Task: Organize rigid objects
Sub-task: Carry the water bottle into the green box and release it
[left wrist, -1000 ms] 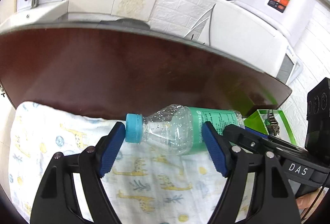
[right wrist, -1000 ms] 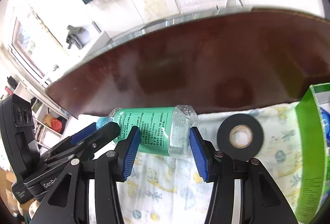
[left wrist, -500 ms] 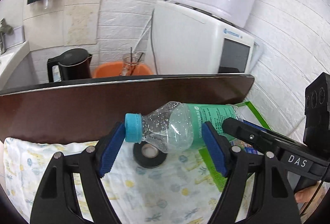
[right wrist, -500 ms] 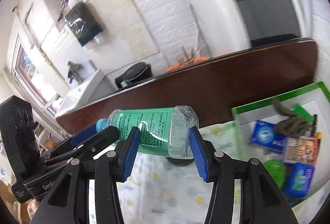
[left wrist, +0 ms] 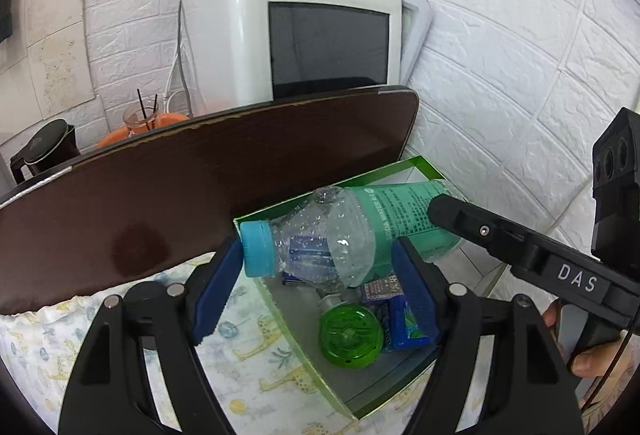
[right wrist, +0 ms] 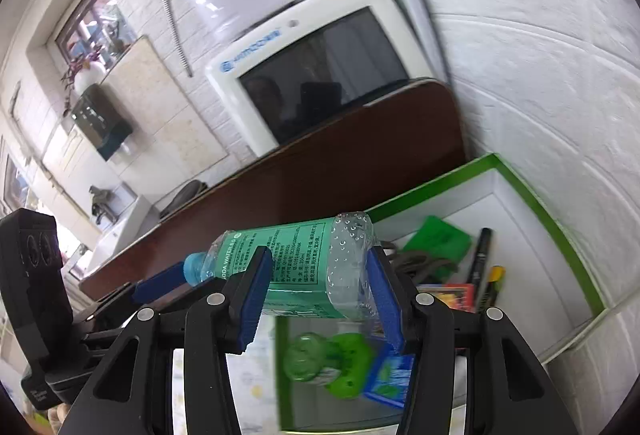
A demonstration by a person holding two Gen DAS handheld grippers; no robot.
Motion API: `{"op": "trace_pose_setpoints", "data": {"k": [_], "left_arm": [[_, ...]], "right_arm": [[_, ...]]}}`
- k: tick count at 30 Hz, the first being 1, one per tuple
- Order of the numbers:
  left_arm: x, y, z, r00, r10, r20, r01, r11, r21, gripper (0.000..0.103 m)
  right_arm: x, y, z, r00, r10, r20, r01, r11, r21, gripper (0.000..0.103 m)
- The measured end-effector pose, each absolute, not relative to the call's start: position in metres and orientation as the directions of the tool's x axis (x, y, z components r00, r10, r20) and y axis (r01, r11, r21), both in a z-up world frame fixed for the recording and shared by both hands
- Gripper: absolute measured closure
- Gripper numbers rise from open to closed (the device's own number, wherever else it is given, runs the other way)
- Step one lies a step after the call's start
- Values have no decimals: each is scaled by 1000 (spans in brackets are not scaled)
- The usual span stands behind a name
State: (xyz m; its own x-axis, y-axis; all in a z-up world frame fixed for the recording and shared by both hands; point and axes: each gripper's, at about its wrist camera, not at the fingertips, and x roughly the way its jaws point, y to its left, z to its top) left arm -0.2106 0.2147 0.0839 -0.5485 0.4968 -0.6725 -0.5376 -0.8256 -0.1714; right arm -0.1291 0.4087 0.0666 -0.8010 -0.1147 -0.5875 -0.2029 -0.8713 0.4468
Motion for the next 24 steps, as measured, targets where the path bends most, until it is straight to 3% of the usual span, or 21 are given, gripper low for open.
{"op": "trace_pose_setpoints", "data": {"k": [12,24], "left_arm": [[-225,241,58,-498,458,-736,-548,-825,-142,27],[-236,178,61,-566,396,-723,-424,-892,-157,27]], "right_arm": [[-131,442,30,-784,-72,-617,-278,-847,453,51],[-128,431,38,-789,-52,-612,-285,-851,441,51]]}}
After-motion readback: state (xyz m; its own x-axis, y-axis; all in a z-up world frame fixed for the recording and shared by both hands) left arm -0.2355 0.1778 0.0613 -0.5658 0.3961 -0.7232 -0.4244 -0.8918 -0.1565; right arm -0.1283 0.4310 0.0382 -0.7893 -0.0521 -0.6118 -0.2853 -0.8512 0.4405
